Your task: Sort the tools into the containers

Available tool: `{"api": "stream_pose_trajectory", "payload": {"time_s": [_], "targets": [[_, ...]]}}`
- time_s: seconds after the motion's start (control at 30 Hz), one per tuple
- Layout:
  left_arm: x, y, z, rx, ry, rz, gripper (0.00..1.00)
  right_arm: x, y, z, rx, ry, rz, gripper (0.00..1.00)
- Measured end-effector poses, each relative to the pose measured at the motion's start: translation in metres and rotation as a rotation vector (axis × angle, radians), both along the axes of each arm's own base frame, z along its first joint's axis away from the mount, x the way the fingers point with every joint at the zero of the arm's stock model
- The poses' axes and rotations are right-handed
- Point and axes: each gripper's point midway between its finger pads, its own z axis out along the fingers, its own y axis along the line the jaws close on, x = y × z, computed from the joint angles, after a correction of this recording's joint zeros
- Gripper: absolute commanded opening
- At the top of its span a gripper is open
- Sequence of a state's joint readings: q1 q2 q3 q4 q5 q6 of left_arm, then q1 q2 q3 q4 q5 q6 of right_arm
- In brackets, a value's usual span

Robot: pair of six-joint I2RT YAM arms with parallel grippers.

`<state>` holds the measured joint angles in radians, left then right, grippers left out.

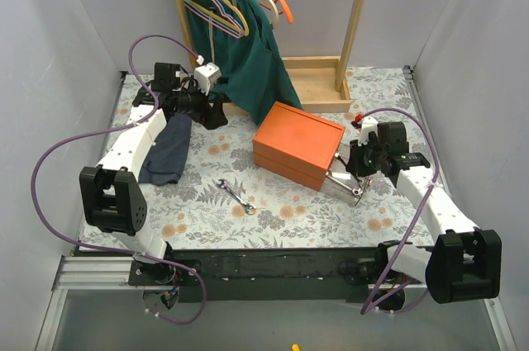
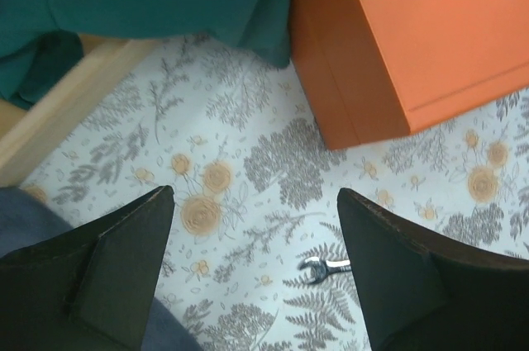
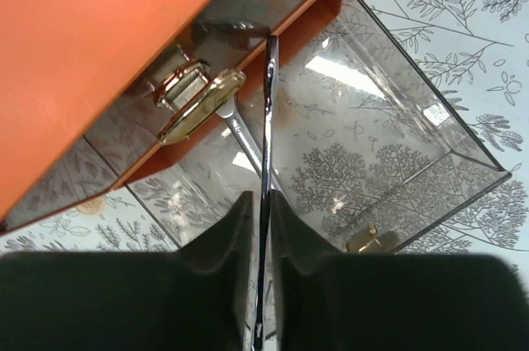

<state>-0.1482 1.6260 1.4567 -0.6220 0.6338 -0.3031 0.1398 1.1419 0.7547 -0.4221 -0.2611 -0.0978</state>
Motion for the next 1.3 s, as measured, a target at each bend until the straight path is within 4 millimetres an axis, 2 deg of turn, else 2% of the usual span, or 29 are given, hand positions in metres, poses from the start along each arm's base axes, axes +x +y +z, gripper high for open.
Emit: {"api": "stream_pose_trajectory", "payload": {"time_s": [0.1, 0.2, 0.3, 0.37, 0.4, 0.43, 0.47, 0.57, 0.63, 0.77, 0.87, 1.0, 1.3], "targets": [[-0.013, 0.002, -0.015, 0.032, 0.039, -0.040, 0.79, 0.002, 0.002, -0.004, 0.001, 0.012, 0.014, 0.52], [-0.025, 0.003, -0.028, 0.056, 0.060, -0.094, 0.79, 0.000, 0.001, -0.004, -0.008, 0.010, 0.029, 0.55], [-0.041, 0.005, -0.045, 0.087, 0.083, -0.167, 0.75, -0.004, -0.002, 0.007, -0.023, -0.022, 0.036, 0.55], [-0.055, 0.009, -0.058, 0.131, 0.088, -0.248, 0.71, -0.008, -0.005, 0.020, -0.039, -0.046, 0.042, 0.55], [-0.061, 0.011, -0.062, 0.150, 0.090, -0.279, 0.63, -0.009, -0.006, 0.029, -0.046, -0.063, 0.042, 0.55], [-0.066, 0.013, -0.066, 0.174, 0.084, -0.323, 0.61, -0.009, -0.008, 0.041, -0.054, -0.089, 0.047, 0.57], [-0.072, 0.015, -0.071, 0.207, 0.073, -0.382, 0.59, -0.009, -0.008, 0.053, -0.058, -0.116, 0.054, 0.64], [-0.079, 0.021, -0.091, 0.281, 0.067, -0.507, 0.53, -0.015, -0.007, 0.089, -0.063, -0.217, 0.102, 0.67], [-0.081, 0.026, -0.110, 0.343, 0.055, -0.593, 0.49, -0.023, -0.005, 0.107, -0.060, -0.285, 0.144, 0.67], [-0.097, 0.035, -0.145, 0.429, 0.046, -0.722, 0.45, -0.041, 0.007, 0.125, -0.056, -0.356, 0.241, 0.66], [-0.107, 0.037, -0.164, 0.463, 0.031, -0.789, 0.41, -0.045, 0.017, 0.136, -0.074, -0.400, 0.321, 0.63], [-0.108, 0.034, -0.175, 0.490, -0.015, -0.842, 0.39, -0.046, 0.026, 0.138, -0.104, -0.423, 0.394, 0.61], [-0.099, 0.021, -0.178, 0.516, -0.110, -0.899, 0.36, -0.044, 0.028, 0.132, -0.127, -0.410, 0.414, 0.58]]}}
